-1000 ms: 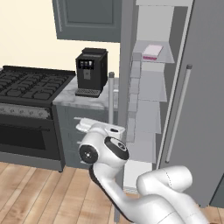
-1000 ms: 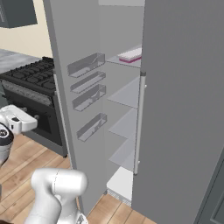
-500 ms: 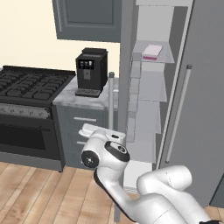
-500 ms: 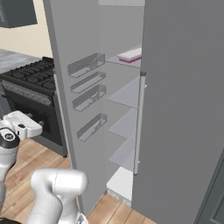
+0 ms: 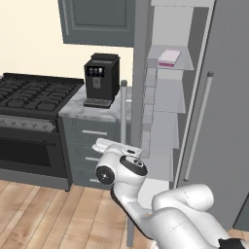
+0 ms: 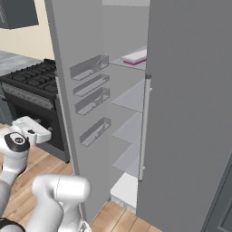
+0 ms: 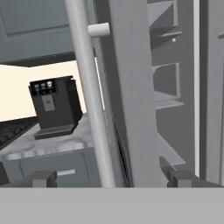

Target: The ice cube tray has been filled with water. Take the tray and place it in the freezer to make ice. Close the freezer door after placing the tray.

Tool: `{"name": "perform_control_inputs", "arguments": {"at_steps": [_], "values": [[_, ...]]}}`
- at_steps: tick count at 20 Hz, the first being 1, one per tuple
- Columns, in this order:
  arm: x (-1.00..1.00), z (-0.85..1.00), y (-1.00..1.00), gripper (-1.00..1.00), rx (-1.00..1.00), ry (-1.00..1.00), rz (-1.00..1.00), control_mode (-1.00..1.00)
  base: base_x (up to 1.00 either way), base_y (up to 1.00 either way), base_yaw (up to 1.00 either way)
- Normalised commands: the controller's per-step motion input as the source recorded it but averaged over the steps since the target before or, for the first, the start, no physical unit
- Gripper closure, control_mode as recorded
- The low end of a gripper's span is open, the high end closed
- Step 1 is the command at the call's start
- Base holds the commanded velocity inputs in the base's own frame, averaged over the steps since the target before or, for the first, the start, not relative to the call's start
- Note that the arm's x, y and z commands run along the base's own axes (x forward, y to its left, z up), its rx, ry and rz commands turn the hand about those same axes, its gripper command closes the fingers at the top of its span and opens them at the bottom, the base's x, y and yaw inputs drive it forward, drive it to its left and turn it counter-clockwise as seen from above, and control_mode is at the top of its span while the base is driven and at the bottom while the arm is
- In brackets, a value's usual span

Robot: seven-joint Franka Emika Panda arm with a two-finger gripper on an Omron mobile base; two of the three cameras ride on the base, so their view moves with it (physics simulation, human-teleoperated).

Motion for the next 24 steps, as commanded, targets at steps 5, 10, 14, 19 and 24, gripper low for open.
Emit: {"name": "perform_control_inputs", "arguments": {"at_steps": [5, 10, 14, 19, 24], "values": [[0.19, -0.08, -0.29, -1.0, 0.02, 0.0, -0.01, -1.0, 0.0, 0.0, 0.0], [0.11, -0.08, -0.28, -1.0, 0.02, -0.01, 0.0, -1.0, 0.0, 0.0, 0.0], [0.09, -0.11, -0.12, -1.0, 0.0, 0.0, 0.0, -1.0, 0.0, 0.0, 0.0], [0.04, -0.1, 0.0, -1.0, 0.0, 0.0, 0.0, -1.0, 0.0, 0.0, 0.0], [-0.07, 0.0, 0.13, -1.0, -0.02, -0.1, 0.0, -1.0, 0.0, 0.0, 0.0]]}}
